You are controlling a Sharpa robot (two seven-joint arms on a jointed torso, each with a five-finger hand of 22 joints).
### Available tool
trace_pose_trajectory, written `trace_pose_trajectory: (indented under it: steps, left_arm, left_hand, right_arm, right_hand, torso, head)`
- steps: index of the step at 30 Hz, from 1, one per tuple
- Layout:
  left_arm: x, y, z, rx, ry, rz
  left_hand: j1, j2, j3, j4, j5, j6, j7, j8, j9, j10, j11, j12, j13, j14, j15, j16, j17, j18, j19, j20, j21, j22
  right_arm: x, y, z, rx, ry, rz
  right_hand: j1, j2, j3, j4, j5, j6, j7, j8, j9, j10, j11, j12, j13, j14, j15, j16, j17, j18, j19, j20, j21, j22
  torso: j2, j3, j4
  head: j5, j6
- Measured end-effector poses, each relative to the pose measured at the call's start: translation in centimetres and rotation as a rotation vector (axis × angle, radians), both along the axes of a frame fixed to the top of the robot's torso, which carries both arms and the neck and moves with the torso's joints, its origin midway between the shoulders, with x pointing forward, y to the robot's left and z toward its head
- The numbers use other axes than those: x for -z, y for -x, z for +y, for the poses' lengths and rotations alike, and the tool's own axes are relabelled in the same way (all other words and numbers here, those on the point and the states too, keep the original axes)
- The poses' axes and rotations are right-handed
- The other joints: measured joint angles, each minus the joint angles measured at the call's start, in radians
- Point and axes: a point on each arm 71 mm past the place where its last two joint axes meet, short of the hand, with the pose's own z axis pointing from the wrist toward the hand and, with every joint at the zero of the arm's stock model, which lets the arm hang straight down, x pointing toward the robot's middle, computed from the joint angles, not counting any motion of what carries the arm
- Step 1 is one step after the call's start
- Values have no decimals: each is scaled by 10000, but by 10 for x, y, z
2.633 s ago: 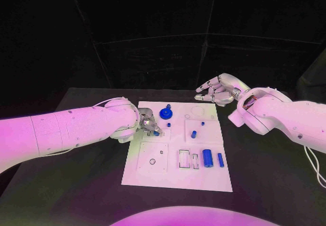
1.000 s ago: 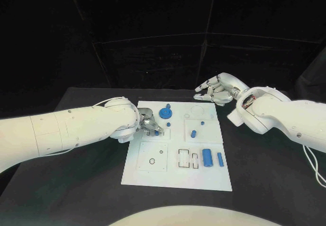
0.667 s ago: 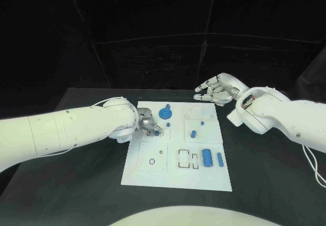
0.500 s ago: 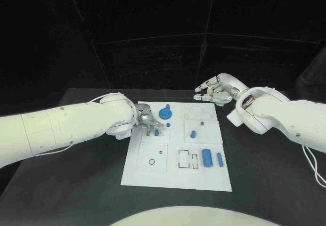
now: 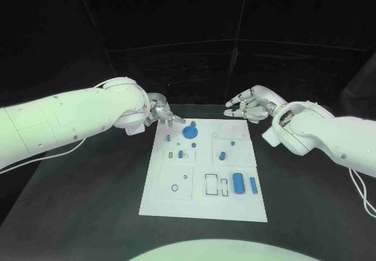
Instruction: Assemble the parts on the task board
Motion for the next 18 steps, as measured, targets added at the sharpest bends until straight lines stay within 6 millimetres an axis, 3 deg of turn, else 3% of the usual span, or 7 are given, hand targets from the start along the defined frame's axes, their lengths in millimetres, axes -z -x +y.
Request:
trace_pose_trajectory:
  steps: [7,18]
  left_arm:
    - [5,-22,4,-92,-624,623]
    - [39,-34,14,-387,-1407,1593]
  left_hand:
    - [471,341,-418,121,0,40,40,-171,-231,-183,76,-158,-251,0,72,0,0,1,-52,52,-148,-103]
    - [895,669,-678,132,0,75,74,-219,-403,-302,124,-252,-500,-1,71,0,0,0,-87,87,-210,-146]
  right_arm:
    - [0,-1,3,-36,-10,1]
    - [1,-1,4,-59,-15,4]
  right_hand:
    - [0,0,0,0,0,0,0,0,0,0,0,0,1,0,0,0,0,0,0,0,0,1]
    - [0,0,0,0,0,0,0,0,0,0,0,0,2,0,0,0,1,0,0,0,0,1]
  torso:
    - [17,-4,0]
    - [20,-9,-7]
  head:
    - [81,25]
    - [91,-16]
